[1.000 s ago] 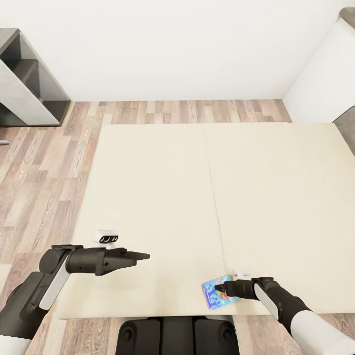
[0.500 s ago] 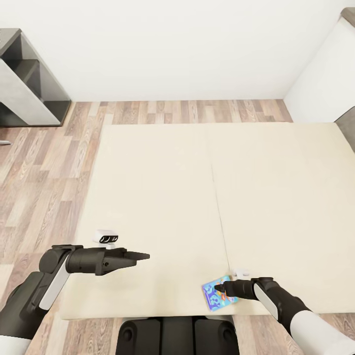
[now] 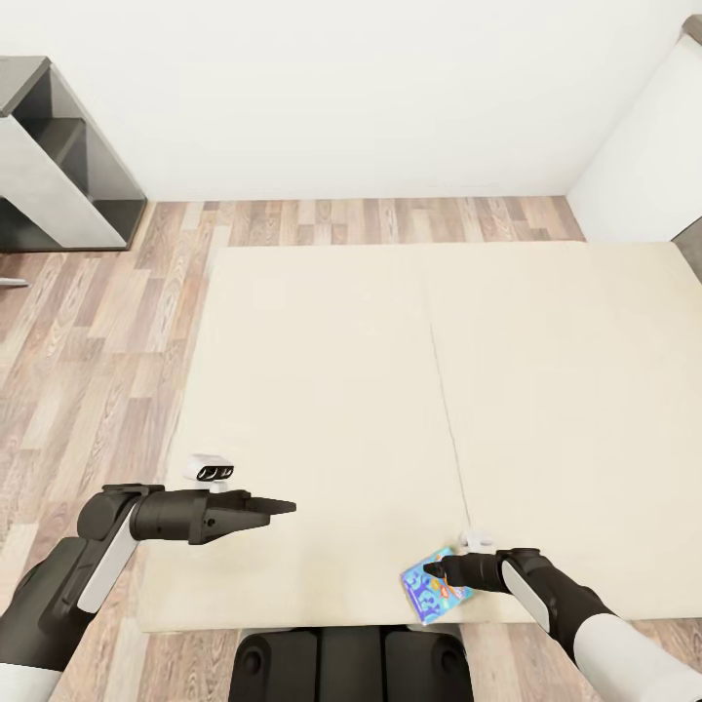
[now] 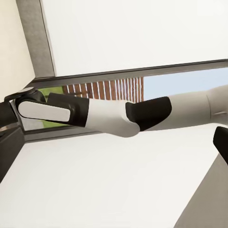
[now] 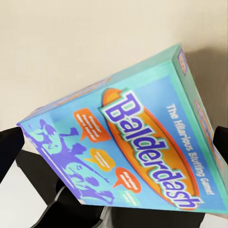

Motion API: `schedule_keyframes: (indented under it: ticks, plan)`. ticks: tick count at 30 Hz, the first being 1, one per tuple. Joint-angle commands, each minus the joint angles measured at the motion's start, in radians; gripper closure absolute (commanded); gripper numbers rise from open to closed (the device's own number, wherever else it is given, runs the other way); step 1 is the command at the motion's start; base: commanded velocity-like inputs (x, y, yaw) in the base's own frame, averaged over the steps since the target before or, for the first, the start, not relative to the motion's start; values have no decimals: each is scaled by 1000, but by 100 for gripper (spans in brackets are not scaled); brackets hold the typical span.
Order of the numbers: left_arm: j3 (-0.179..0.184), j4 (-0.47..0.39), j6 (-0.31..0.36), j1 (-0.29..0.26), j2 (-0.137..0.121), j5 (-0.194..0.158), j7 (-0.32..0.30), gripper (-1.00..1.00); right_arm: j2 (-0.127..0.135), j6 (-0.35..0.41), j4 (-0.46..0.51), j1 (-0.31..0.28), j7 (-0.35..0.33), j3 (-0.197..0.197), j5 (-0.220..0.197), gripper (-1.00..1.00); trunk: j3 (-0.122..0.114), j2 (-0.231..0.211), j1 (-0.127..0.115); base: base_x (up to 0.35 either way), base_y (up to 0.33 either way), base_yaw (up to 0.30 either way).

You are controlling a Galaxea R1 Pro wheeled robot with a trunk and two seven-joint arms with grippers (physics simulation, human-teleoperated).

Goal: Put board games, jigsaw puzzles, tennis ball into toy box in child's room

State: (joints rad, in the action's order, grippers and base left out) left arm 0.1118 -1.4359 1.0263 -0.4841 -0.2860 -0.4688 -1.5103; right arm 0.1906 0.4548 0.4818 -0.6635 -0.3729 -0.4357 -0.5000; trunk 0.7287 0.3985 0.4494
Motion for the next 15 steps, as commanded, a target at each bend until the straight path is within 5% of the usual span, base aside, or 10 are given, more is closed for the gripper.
schedule_keyframes:
  ticks: [1, 15]
  plan:
    - [2, 0, 10, -1, -1, -2, -3, -100, 1, 4, 1, 0, 0, -5, -5, -100, 1, 2, 1, 0, 130, 0]
    - [2, 0, 10, -1, -1, -2, -2, -100, 1, 5, 1, 0, 0, -5, -5, -100, 1, 2, 1, 0, 109, 0]
